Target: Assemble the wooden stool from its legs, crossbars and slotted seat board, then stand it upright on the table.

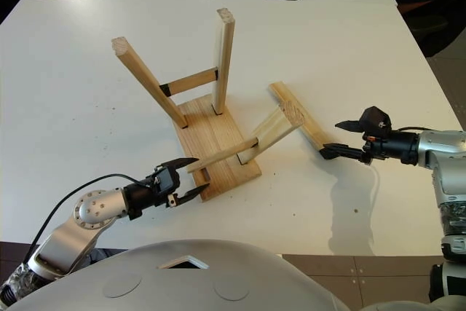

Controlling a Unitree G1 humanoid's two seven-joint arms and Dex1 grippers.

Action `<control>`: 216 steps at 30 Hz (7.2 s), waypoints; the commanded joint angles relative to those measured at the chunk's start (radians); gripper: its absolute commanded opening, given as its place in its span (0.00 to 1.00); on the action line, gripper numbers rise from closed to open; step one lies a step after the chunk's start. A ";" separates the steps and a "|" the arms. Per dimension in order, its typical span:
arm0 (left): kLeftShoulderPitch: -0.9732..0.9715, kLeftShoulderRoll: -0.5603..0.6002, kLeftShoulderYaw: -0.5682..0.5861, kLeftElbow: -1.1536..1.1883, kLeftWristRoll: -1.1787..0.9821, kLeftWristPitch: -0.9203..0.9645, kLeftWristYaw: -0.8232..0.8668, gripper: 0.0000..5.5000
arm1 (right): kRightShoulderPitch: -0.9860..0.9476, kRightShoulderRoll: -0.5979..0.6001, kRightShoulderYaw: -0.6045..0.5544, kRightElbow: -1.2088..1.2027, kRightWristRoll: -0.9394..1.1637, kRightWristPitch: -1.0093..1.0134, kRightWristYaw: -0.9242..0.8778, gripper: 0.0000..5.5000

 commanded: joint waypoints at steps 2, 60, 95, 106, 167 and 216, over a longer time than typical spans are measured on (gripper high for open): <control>-0.018 0.045 0.022 0.133 0.098 0.089 0.031 0.60 | -0.016 0.060 0.022 0.012 -0.010 0.020 -0.031 0.66; -0.210 -0.015 0.411 -0.052 -0.233 0.271 -0.015 0.60 | -0.296 0.296 -0.390 -0.386 0.592 0.448 -0.386 0.37; -0.927 -0.041 0.505 -0.268 -1.504 0.481 0.343 0.46 | -0.388 0.197 -0.191 -0.699 0.987 0.622 -0.127 0.37; -0.910 -0.027 0.527 -0.260 -1.560 0.461 0.320 0.37 | -0.382 0.196 -0.156 -0.712 0.879 0.549 -0.107 0.37; -0.044 0.031 0.459 -0.235 -0.515 0.069 -0.251 0.37 | -0.406 0.162 -0.203 -0.215 0.501 0.393 -0.010 0.55; -0.367 0.085 0.098 0.033 -0.301 0.313 -0.068 0.37 | -0.485 0.347 -0.253 -0.813 0.872 0.502 -0.545 0.55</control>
